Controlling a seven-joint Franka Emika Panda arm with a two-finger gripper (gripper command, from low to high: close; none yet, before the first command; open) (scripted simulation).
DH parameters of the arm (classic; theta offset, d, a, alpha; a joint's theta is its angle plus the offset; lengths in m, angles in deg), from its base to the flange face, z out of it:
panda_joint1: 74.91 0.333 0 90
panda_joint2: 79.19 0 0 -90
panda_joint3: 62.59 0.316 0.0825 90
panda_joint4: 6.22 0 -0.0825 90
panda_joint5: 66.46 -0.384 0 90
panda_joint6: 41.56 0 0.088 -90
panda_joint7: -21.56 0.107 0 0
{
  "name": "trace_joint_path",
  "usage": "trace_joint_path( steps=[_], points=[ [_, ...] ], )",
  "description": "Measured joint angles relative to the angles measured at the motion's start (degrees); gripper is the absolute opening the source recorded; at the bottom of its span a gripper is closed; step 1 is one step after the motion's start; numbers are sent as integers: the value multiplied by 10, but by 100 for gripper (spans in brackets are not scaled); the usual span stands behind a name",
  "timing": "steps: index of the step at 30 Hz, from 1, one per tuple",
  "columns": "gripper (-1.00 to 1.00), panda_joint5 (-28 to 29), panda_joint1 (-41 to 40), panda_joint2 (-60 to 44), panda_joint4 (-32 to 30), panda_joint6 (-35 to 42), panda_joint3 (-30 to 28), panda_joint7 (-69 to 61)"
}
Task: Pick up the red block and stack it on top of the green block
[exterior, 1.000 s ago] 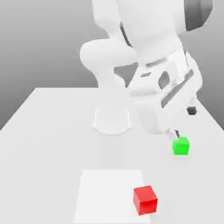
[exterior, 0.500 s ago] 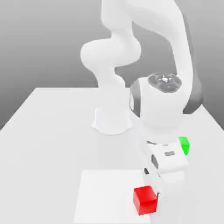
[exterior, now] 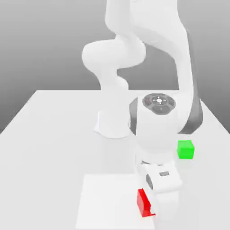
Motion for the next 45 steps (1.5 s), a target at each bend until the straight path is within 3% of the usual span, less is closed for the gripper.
trace_joint_path(
  steps=[3, 18, 31, 38, 45],
  points=[
    [-100, 24, 27, 10, 19, 32, 7, 33],
    [-100, -110, 83, -69, 44, 89, 148, 80],
    [-100, -198, 126, 26, -30, 116, 232, 111],
    [-100, -194, 167, 119, -79, 106, 259, 159],
    [-100, -133, 176, 222, -154, 80, 284, 244]
  ],
)
